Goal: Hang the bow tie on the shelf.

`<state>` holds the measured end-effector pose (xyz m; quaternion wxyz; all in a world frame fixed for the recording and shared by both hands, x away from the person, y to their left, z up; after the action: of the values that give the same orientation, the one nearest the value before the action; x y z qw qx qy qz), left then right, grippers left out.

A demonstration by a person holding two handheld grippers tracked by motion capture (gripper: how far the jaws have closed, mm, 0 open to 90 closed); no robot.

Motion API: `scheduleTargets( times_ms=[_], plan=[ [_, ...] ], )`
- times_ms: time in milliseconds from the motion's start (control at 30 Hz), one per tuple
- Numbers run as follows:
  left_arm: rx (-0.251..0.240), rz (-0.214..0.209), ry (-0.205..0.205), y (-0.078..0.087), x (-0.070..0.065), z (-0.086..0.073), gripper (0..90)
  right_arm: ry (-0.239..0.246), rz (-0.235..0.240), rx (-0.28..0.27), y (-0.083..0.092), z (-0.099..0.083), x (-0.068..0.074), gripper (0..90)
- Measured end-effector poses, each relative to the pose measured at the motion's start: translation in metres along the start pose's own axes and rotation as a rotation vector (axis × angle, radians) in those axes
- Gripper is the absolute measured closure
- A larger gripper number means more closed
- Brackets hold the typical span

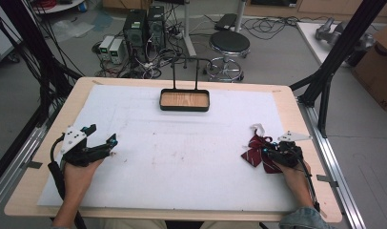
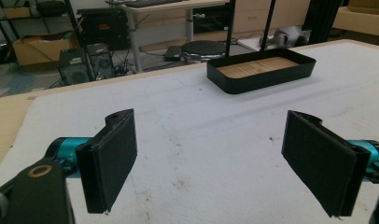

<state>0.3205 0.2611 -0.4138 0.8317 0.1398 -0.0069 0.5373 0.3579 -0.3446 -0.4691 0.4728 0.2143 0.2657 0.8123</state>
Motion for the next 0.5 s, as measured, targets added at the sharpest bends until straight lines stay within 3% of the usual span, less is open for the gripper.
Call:
scheduleTargets(
  times_ms=[233,333,500],
  plan=[
    [-0.009,0.006,0.003,0.001,0.000,0.001,18.5,0.058,-0.002,-0.083,0.014,0.009,0.011,74.1],
    [-0.010,0.005,0.003,0.001,0.000,0.001,18.5,0.097,0.020,-0.126,0.023,0.023,0.022,74.1],
    [-0.009,0.003,0.007,0.000,0.002,0.000,18.5,0.146,0.038,-0.146,0.028,0.044,0.035,74.1]
  ],
)
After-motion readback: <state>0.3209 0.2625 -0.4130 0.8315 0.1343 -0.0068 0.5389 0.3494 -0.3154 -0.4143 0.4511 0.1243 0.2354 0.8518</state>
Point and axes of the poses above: each handheld gripper's, and its own axes: y roughly backward along the jaws, z roughly out of its top, x roughly to its left, the point moved 3 cm from there along -y, roughly forward along the jaws, and after that the axes turned 8 degrees about -y, right-handed, at the moved point
